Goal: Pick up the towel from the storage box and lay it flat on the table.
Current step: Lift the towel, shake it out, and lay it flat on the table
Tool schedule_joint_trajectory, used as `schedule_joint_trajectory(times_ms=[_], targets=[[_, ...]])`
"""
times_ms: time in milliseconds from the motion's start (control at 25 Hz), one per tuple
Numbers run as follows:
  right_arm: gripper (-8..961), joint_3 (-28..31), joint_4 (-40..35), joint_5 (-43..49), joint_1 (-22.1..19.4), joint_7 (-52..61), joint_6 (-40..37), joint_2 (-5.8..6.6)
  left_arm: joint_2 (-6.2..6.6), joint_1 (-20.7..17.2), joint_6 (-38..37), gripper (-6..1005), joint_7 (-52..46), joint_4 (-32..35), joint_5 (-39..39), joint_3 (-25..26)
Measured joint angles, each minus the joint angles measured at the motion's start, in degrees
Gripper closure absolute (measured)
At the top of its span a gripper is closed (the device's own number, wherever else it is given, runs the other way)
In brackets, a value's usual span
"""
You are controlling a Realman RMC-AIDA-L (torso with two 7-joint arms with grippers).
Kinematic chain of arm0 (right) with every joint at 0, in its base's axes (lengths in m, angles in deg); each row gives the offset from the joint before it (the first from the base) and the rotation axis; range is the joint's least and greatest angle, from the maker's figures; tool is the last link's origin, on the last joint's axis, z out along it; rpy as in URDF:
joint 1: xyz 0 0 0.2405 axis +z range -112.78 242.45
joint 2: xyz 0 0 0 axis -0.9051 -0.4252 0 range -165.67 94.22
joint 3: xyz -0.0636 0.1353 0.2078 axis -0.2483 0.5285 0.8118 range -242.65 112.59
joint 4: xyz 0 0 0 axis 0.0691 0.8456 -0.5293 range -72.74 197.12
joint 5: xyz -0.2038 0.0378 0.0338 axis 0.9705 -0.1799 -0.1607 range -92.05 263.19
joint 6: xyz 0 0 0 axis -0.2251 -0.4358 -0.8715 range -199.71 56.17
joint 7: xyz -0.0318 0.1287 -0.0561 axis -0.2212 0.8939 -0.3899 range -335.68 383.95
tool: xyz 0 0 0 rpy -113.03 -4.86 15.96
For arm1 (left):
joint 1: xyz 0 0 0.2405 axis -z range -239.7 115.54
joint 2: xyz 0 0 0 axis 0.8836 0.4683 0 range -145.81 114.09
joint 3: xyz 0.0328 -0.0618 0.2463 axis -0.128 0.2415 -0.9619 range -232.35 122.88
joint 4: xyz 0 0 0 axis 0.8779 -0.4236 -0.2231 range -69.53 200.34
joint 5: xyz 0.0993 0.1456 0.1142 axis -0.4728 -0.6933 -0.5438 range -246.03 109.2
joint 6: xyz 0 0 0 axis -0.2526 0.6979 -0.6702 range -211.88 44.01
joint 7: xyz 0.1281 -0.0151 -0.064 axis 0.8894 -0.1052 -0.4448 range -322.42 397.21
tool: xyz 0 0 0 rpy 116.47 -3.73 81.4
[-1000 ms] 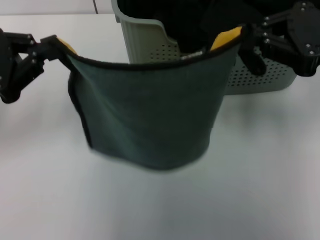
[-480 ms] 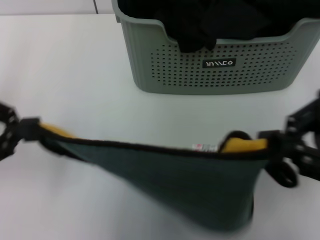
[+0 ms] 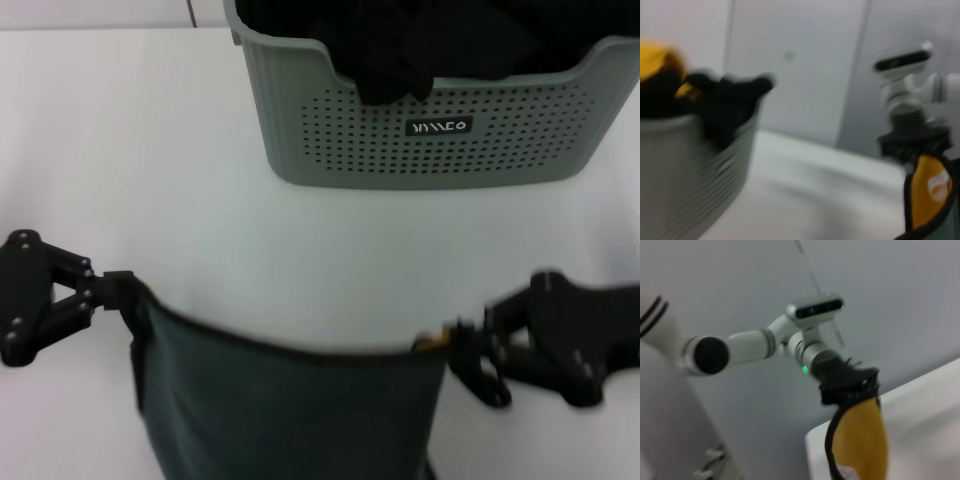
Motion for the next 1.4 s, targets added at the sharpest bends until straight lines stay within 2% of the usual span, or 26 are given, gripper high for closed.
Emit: schedule_joint_trajectory(times_ms=[80,160,480,720,1040,1400], targets=[[909,1.2,3.7,0.4,2.2,-1.3,-1.2,-0.01,-1.21,1.8,2.1,980,-0.2,-0.5,-6.3,4.1],[909,2.7,4.9,1.4,3.6,-1.6,-2.5,-0.05,-1.6,2.7,4.3,980,-1.1,-0.4,-8.3,5.3],[907,7.0,7.2,6.6,7.5,-1.7,-7.8,-0.15,-1.98,4.2,13.7,980,-3.2,-0.7,-8.5,5.5],[905,7.3,7.6,10.6,9.1,-1.2,-12.4,-0.26,-2.8,5.2,18.1,979,-3.6,-1.2,-8.9,5.3],[903,8.2,7.8,11.6,10.8,-0.6,-15.1,0.07,-3.13,7.2,23.1,979,-3.2,-3.8,-9.0,5.0],[901,7.7,8.3,18.7,14.9,-0.4,-21.3,-0.54,-4.13,8.4,28.0,978,-3.2,-4.3,-9.0,5.0]])
